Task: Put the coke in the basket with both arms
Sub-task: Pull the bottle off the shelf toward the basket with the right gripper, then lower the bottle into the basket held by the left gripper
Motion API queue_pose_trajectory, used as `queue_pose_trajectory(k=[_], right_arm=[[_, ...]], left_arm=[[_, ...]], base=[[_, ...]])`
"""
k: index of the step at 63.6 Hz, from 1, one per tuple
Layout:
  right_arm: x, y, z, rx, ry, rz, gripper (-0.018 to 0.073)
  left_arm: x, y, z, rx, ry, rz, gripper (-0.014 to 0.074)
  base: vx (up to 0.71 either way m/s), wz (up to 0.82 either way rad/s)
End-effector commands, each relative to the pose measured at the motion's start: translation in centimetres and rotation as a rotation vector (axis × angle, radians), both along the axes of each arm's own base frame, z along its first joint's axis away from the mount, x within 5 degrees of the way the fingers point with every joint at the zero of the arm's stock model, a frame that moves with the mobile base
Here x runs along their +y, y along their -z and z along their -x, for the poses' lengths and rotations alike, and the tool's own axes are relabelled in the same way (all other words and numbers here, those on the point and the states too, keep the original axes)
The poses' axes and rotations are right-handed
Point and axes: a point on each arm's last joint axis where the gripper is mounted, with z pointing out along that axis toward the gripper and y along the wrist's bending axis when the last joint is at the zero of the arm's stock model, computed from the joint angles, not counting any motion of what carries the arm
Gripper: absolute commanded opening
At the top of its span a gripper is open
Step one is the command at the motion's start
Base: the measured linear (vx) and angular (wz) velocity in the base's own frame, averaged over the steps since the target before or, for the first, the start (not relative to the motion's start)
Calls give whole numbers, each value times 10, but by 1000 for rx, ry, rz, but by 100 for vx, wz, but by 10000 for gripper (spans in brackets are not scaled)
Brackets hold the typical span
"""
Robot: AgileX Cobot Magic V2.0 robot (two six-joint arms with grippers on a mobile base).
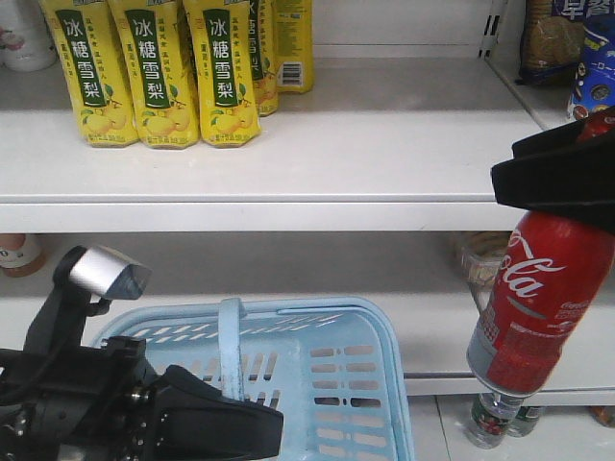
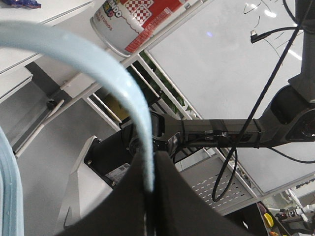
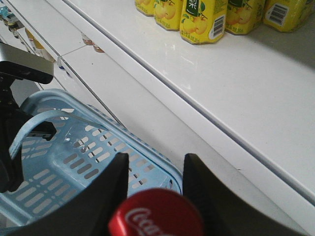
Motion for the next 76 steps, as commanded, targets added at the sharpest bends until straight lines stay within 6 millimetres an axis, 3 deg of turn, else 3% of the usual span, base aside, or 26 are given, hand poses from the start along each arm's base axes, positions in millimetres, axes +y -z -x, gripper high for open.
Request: queue_pose_trajectory(k=[1, 64, 76], right_arm=[[2, -19, 6, -83, 14, -80, -5], [3, -17, 9, -51, -18, -80, -5], [8, 6, 3, 16, -48, -142, -5]], left_arm=[[0, -20, 4, -19, 22, 116, -6], [0, -20, 4, -19, 22, 116, -6], [0, -20, 4, -19, 22, 116, -6]], base=[[0, 0], [0, 0], [0, 0]])
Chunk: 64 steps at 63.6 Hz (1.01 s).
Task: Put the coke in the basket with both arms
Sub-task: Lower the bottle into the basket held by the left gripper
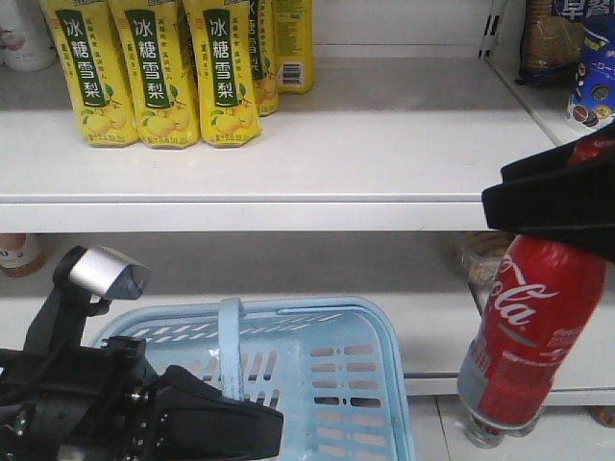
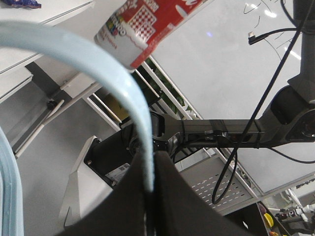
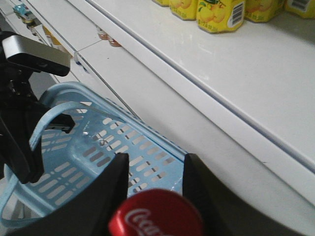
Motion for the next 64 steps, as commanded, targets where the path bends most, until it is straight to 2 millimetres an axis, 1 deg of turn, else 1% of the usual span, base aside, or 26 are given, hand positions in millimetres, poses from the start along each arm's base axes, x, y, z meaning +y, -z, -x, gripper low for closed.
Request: queue_pose_trajectory(k=[1, 8, 16, 24, 31, 39, 43, 51, 64], right_arm=[[4, -3, 0, -47, -3, -113, -5], [6, 12, -4, -4, 2, -147, -5], [7, 24, -5, 39, -6, -169, -5], [9, 30, -5, 68, -18, -214, -5], [13, 30, -4, 71, -46, -248, -5], [28, 34, -1, 63, -92, -259, -5], [35, 39, -1, 44, -84, -257, -5], [46, 51, -8, 9, -11, -260, -5], [67, 72, -18, -8, 4, -227, -5]], left_arm=[[0, -20, 4, -19, 22, 116, -6], [0, -20, 4, -19, 22, 116, -6], [0, -20, 4, -19, 22, 116, -6], [0, -20, 4, -19, 22, 116, -6], [0, -20, 4, -19, 22, 116, -6], [0, -20, 4, -19, 22, 116, -6], [0, -20, 4, -19, 22, 116, -6], [0, -20, 4, -19, 22, 116, -6], [0, -20, 3, -19, 21, 116, -6]], base=[[0, 0], [0, 0], [0, 0], [0, 0], [0, 0], [0, 0], [0, 0], [0, 0], [0, 0]])
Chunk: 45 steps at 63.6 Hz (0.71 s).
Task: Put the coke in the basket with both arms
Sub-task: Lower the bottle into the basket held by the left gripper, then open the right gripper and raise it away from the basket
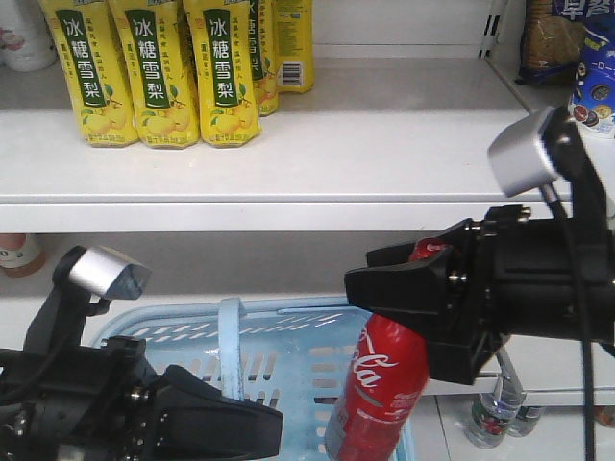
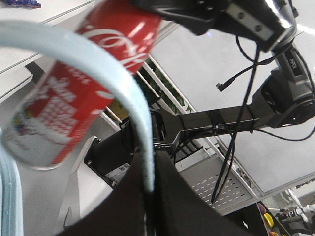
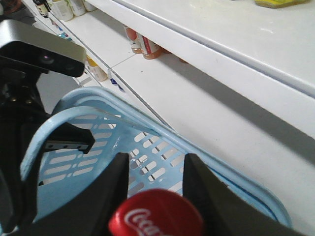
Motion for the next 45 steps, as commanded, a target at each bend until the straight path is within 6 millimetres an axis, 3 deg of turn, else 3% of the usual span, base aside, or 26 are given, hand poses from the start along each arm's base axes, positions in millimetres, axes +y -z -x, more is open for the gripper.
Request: queue_pose_trajectory(k=[1, 22, 45], right_arm=[[9, -10, -7, -50, 51, -74, -5], [25, 15, -36, -5, 127, -26, -5], [33, 35, -51, 46, 123, 13, -4]], left_arm=[[0, -20, 3, -19, 21, 116, -6], [0, -20, 3, -19, 21, 116, -6], [0, -20, 4, -19, 22, 116, -6]], base=[[0, 0], [0, 0], [0, 0]])
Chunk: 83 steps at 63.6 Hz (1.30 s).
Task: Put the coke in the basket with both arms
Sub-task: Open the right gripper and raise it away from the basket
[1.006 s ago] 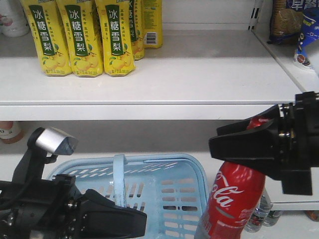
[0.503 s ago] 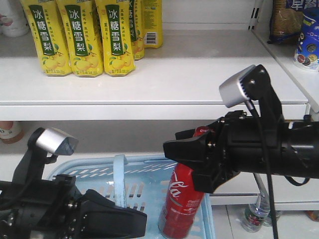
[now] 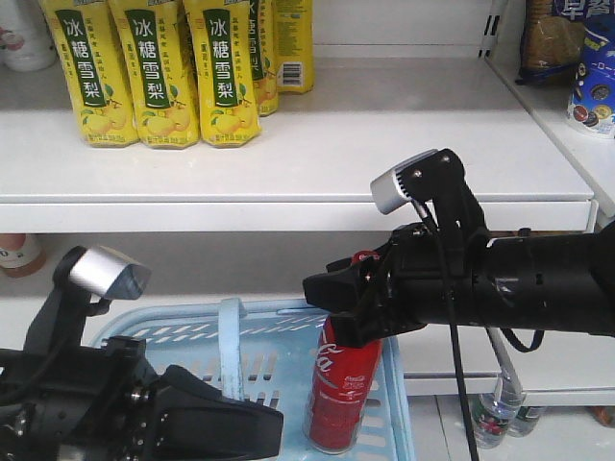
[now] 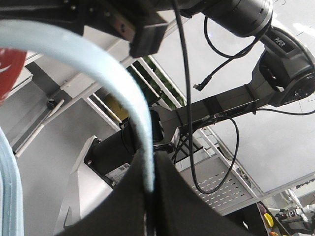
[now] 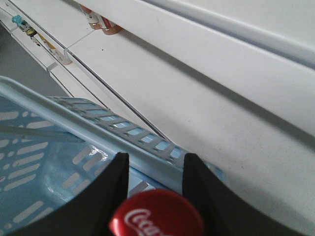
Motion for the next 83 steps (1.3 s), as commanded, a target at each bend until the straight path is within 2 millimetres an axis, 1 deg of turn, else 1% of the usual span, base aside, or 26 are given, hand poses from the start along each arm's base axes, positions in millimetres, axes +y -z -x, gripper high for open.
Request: queue_pose_trajectory(k=[1, 13, 19, 25, 30, 48, 54, 59, 70, 78, 83], right_arm=[[1, -17, -3, -37, 39, -75, -4], [0, -17, -7, -57, 79, -72, 10], [0, -17, -7, -64, 77, -68, 39], [0, -17, -7, -67, 73, -66, 92], [0, -17, -7, -81, 64, -56, 158], [-1, -17, -8, -94, 72, -51, 473], [-2, -18, -10, -106, 93, -50, 536], [-3, -18, -12, -116, 110, -48, 554], [-5, -20, -13, -137, 125, -40, 552], [-7, -25, -11, -163, 130, -39, 532], [-9, -31, -8, -192, 137, -43, 498]], left_arm=[[0, -20, 4, -19, 22, 116, -6], [0, -20, 4, -19, 22, 116, -6], [0, -20, 4, -19, 22, 116, -6], [0, -20, 4, -19, 22, 116, -6], [0, -20, 4, -19, 22, 116, -6], [0, -20, 4, -19, 22, 116, -6], [0, -20, 4, -19, 22, 116, -6], [0, -20, 4, -19, 22, 116, -6], [0, -20, 3, -19, 21, 117, -6], [0, -20, 3, -19, 21, 116, -6], [0, -20, 4, -19, 22, 115, -6]], base=[[0, 0], [0, 0], [0, 0], [0, 0], [0, 0], [0, 0], [0, 0], [0, 0], [0, 0], [0, 0], [0, 0]])
